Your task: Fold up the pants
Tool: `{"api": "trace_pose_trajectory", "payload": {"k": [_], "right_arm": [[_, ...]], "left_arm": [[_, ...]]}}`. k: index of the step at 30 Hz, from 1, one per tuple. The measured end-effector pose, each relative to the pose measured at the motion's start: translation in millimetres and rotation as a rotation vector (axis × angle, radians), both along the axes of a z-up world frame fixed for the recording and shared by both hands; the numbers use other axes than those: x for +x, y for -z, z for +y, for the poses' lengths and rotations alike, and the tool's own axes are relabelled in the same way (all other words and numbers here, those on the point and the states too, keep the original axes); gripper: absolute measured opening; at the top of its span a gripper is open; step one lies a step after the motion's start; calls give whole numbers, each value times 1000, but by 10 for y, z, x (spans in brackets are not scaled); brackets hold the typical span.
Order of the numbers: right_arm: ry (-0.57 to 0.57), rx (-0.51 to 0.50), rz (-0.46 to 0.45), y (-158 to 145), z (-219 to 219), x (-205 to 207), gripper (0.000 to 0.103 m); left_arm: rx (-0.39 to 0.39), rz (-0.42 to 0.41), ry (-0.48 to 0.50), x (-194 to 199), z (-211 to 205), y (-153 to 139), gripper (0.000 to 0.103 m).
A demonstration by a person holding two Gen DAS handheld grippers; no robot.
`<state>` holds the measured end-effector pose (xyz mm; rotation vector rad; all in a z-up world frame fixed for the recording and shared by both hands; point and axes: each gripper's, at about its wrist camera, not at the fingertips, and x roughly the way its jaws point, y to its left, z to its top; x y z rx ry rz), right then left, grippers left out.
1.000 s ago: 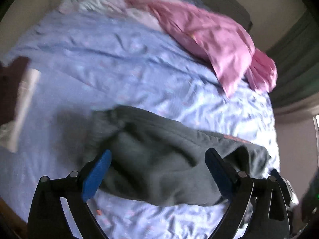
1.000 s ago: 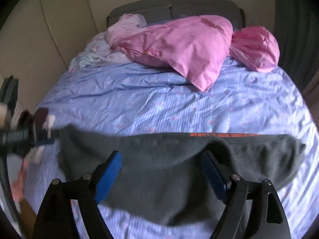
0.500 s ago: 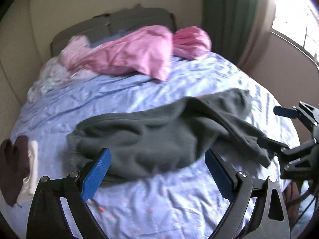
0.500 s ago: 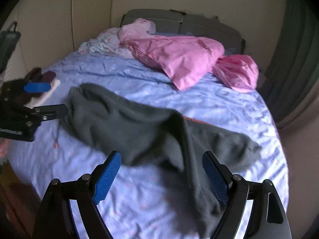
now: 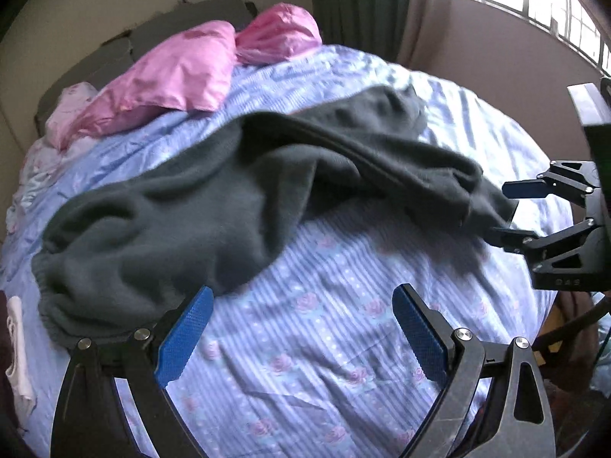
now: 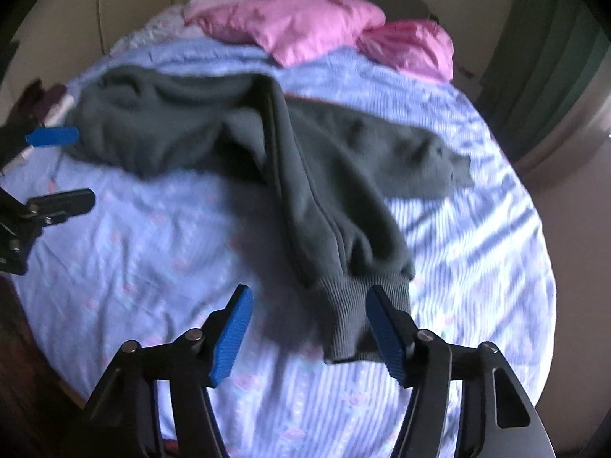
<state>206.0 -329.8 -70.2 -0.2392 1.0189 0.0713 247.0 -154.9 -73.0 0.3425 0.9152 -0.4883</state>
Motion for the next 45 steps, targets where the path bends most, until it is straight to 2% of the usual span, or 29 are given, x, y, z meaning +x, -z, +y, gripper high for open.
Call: {"api": "trace_pose_trajectory", "payload": {"k": [6,7,8,9,11,12,14,16,18,22,26,29,31,35,41,42,43,44,45], "right_arm": [[36,-94,89,519,-65,193,60],[44,-104,97,598,-88,241,51],[53,-115,109,663,-117,288,38],[70,-120,123,712,-156,332,33],[98,-81,134,695,-233,381,14],[111,-67,122,643,-275,395,12],[140,-112,44,433,-342,421,6],[182,-163,-53,138,-457,479,6],[236,-167,-117,-148,-622,623,5],[310,-161,-185,-523,-913,1028,5],[339,-245,-210,-698,-1029,1522,5],[397,-243,-171,-628,-1165,1957,5],[432,-239,-146,-518,-1275,2182,5],[496,-226,-82,-247,-1497,2604,5],[542,-228,-28,118,-1575,2908,7],[541,-230,-21,165,-1582,2945,10],[551,-244,-17,194,-1584,2962,22],[566,-262,-32,198,-1598,2966,41],[594,-292,-70,158,-1608,2941,51]], "left_arm": [[51,16,-8,85,-78,196,96],[65,9,-6,100,-87,215,96],[75,4,-4,113,-96,234,96],[83,1,-1,130,-98,243,96],[88,-1,-2,194,-80,248,96],[86,-2,-9,235,-72,243,96],[79,-7,-27,349,-54,226,96],[72,-15,-43,481,-65,194,96],[63,-34,-61,634,-98,131,96],[52,-80,-77,972,-199,-59,96],[131,-161,-89,1407,-345,-217,96],[201,-202,-111,1740,-430,-209,96],[235,-200,-125,1933,-453,-131,96],[243,-165,-163,2148,-468,80,96],[280,-112,-178,2264,-552,476,96],[282,-104,-187,2284,-553,519,96],[278,-83,-199,2326,-545,575,96],[273,-60,-210,2363,-540,613,96],[264,-38,-224,2398,-531,648,96]]}}
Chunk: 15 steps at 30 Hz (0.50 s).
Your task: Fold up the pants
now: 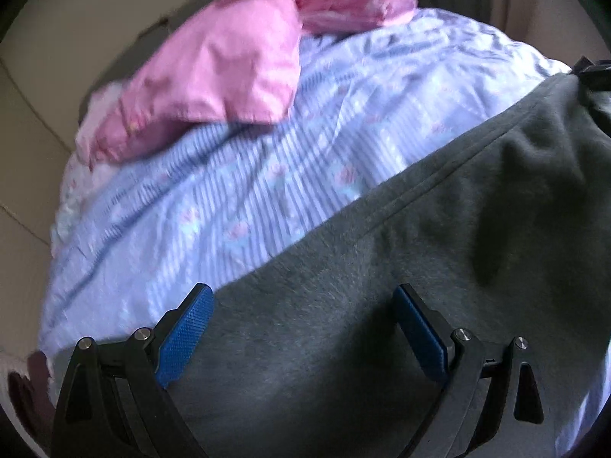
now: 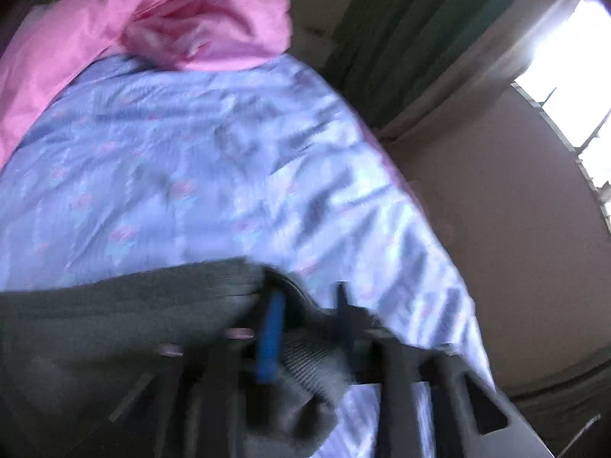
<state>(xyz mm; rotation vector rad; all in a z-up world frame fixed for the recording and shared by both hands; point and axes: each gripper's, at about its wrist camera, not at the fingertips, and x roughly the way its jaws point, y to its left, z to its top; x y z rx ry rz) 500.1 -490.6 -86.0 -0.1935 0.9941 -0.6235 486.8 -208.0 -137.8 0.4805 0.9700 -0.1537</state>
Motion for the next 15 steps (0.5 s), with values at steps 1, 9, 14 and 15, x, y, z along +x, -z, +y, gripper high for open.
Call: {"api": "trace_pose_trajectory", "payload": {"k": [1,9,14,15], "right_arm": [[16,-25,-34,-83,-15,-52,68],[-189,-41,-247,-629,405,-701,75],[-439,57,-312,-720,900,-1561,75],[-471,82,-315,-698,975,-1695,75]], "left_arm": [[-14,17,-17,31,11,24,96],[-185,-79,4,-303,254,-562,95],[-167,-171,161,-1017,537,-859,95],[-150,-190,200,-1189,573,-866,95]]}}
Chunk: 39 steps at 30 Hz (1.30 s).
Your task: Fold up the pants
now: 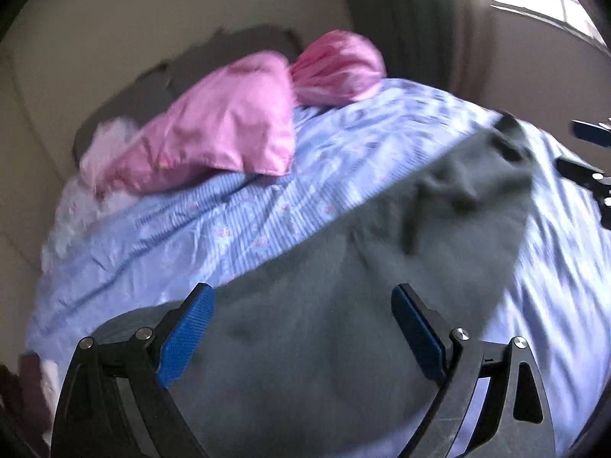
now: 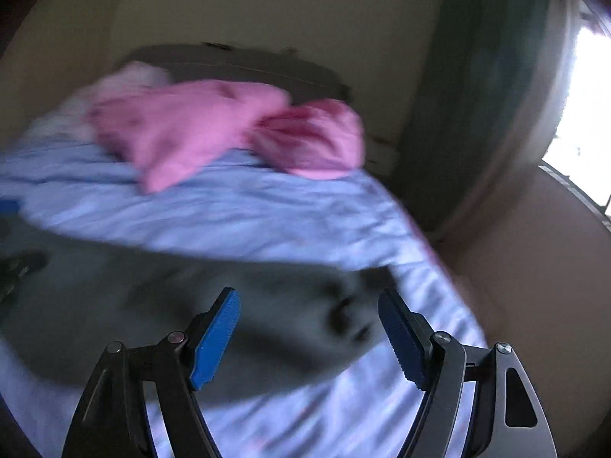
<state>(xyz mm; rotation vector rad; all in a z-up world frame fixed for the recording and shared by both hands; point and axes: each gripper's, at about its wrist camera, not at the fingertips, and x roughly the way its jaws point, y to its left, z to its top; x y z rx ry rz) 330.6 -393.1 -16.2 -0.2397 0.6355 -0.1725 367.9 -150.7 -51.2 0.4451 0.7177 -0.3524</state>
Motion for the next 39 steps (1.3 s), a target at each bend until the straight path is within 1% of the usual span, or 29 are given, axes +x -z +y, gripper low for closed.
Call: {"api": "trace_pose_trajectory", "payload": {"k": [1,2,4,7,8,10,12,13,16,17,18,19,20,22,24,25,28,31,33,36,37,39], "right_arm": [[-49,27,7,45,99,-189,75],[-75,43,14,77,172,-307,75],[-141,75,33,204,367,-610,75],[-217,99,59,358,650,-920,75],[-232,103,63,401,723,-995,75],[-265,123,72,511,862,-1106,75],[-283,152,85,588,936,-1156,75],[-289,179,91,640,954,-1158,75],[-280,256,122,794,951,-1122,75],[-279,278,133,840,945,-1104,75],[-279,295,145,877,935,-1087,75],[-280,309,161,925,933,-1052,75],[-277,315,167,965,935,-1032,75],[-272,321,168,999,931,-1001,75],[-270,344,168,1006,928,-965,75],[-276,362,165,998,922,-941,75],[-313,418,153,948,925,-861,75],[-354,434,129,872,984,-767,75],[-413,462,125,820,1067,-658,73],[-498,474,129,782,1258,-457,65],[-519,468,132,784,1323,-393,61],[-564,442,143,810,1478,-265,59]], "left_arm": [[17,-17,34,-163,29,17,95],[29,-35,68,-357,52,50,95],[52,-60,111,-652,64,169,95],[88,-99,157,-963,-8,384,94],[93,-89,164,-1005,-39,451,92],[104,-57,180,-1024,-117,610,84],[163,-88,181,-1029,-214,751,75],[189,-94,177,-1007,-257,822,74],[201,-82,168,-897,-285,959,69],[203,-87,162,-885,-277,980,63],[209,-96,157,-854,-274,988,53],[219,-106,151,-809,-274,982,47],[215,-105,150,-787,-257,963,38],[160,-60,157,-667,-196,850,29],[68,15,150,-507,-97,707,22],[12,55,137,-401,-29,613,21],[-116,135,99,-106,137,373,21],[-161,172,75,106,222,235,22],[-181,214,65,262,279,194,22],[-184,260,60,374,324,207,22],[-182,263,69,390,331,207,23],[-180,261,67,426,356,209,24]]}}
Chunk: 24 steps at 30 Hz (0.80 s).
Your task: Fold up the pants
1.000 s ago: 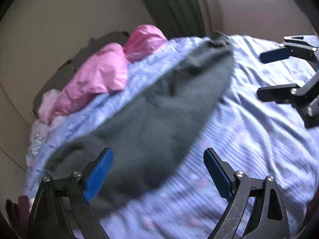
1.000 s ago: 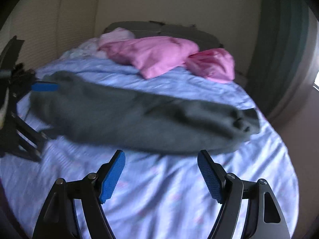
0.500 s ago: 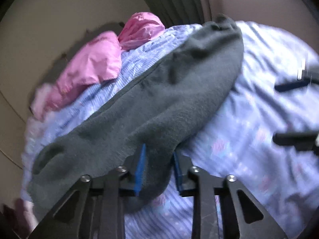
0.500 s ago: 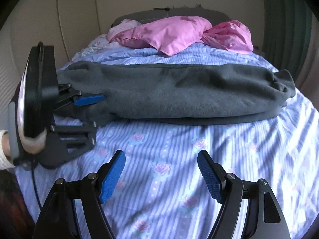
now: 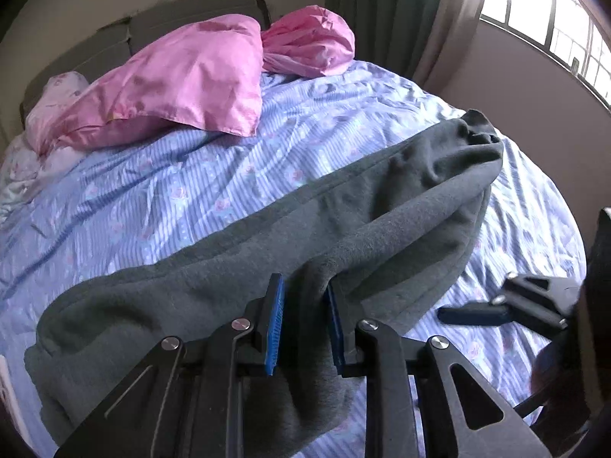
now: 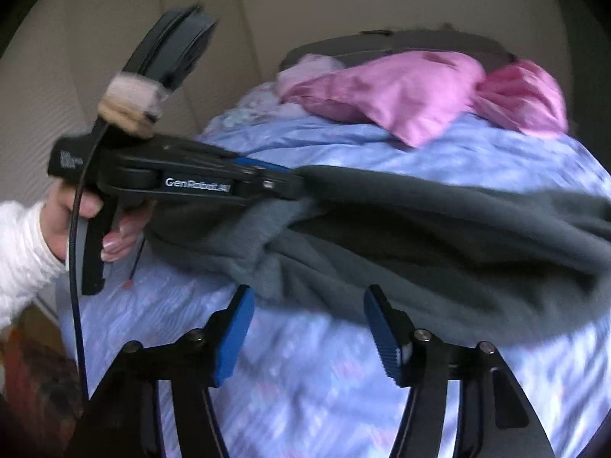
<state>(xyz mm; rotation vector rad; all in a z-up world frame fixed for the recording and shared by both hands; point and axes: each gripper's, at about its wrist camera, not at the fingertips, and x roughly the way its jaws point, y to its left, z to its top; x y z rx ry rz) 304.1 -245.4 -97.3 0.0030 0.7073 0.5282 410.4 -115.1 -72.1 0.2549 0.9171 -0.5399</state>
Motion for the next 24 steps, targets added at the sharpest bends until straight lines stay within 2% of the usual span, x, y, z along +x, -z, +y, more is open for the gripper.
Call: {"api": "trace_pose_trajectory", "payload": {"k": [3,5,8,11,12,13,14,15,17,21,24], "right_arm": [[-84,-42,9,85,265,176,57],[-141,-44,30,139,436,264,51],[-177,-40,7,111,600,333,50],[-188,-32,36,123,715,469,49],[-190,-26,65,166,755,544,46],[-186,-22,90,206,771,593,37],[-185,-3,125,257,779,637,26],[-184,15,153,294,775,652,25],[-167,34,188,355,773,617,20],[-171,91,226,287,702,308,18],[-194,115,235,199,698,-43,18]], "left_arm": [[1,11,-16,85,68,17,26],[-19,29,-22,137,131,29,27],[-45,48,-25,171,194,46,28],[-49,46,-23,160,223,60,28],[-51,51,-23,150,235,64,31],[-53,60,-23,136,251,70,34],[-52,67,-24,107,272,70,44],[-52,67,-24,63,299,61,53],[-59,51,-20,-95,387,24,61],[-29,-58,-74,-391,667,-76,71],[28,-75,-132,-465,854,1,73]]}}
